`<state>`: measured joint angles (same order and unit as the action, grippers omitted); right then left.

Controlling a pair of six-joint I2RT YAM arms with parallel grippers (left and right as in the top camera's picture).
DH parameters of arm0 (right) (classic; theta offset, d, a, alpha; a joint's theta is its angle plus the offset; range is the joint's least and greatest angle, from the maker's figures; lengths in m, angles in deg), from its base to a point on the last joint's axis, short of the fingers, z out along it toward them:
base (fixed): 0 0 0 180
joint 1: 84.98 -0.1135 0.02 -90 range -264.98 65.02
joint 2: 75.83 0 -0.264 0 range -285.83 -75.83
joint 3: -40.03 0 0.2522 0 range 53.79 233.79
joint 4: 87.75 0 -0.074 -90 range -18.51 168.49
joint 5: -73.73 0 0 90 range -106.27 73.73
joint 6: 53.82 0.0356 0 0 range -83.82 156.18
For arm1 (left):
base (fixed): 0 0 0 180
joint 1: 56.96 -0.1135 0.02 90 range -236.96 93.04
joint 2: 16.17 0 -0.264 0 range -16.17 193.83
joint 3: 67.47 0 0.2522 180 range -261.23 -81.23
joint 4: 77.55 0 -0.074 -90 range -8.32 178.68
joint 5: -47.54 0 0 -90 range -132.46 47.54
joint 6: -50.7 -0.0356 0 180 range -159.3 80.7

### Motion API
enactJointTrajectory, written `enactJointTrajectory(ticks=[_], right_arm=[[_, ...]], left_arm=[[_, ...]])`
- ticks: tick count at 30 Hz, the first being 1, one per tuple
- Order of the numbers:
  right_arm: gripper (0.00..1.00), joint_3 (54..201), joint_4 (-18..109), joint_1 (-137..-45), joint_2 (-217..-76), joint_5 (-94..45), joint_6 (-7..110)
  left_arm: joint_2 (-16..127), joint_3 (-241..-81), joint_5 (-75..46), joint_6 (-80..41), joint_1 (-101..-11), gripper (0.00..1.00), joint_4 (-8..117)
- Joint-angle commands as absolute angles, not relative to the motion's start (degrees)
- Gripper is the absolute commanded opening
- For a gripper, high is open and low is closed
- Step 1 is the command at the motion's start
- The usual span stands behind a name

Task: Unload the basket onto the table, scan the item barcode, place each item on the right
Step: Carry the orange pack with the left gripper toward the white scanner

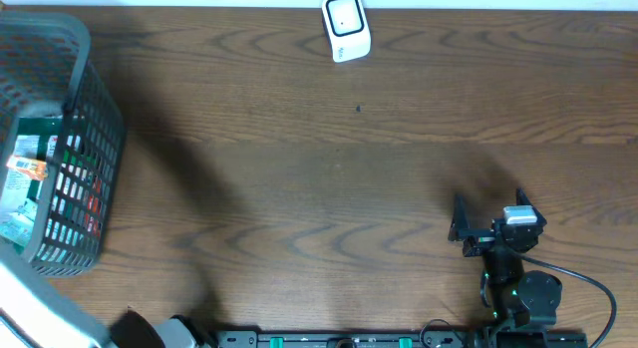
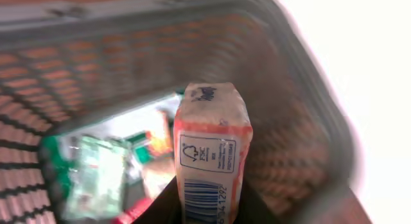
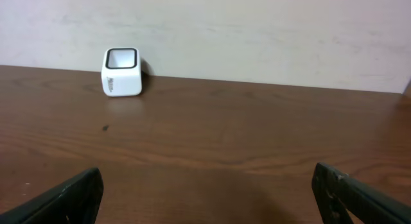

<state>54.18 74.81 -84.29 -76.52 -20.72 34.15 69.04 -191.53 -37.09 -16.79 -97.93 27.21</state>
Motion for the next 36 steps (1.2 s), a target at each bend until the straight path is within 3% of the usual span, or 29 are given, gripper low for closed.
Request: enactJointTrajectory(ticks=[1, 9, 17, 25, 36], right_arm=[[0.99, 54.1, 74.6, -84.1, -76.2, -20.6, 34.9], [0.99, 54.1, 74.6, -84.1, -76.2, -20.6, 34.9], [0.99, 54.1, 74.6, -84.1, -76.2, -20.6, 34.9], [0.99, 54.1, 74.6, -84.1, -76.2, -20.6, 34.9], [0.99, 54.1, 74.6, -84.1, -76.2, -20.6, 34.9]], left_arm=[[64.9, -191.7, -33.4, -16.9, -89.0, 0.22, 24.6], [64.0, -190.7, -34.4, -18.3, -61.9, 0.22, 16.5], [74.9, -186.8, -36.4, -15.9, -39.0, 0.22, 15.9], [90.9, -186.8, -38.2, -13.6, -27.6, 0.22, 21.6], [107.0, -186.8, -38.2, -12.4, -20.9, 0.22, 30.1]])
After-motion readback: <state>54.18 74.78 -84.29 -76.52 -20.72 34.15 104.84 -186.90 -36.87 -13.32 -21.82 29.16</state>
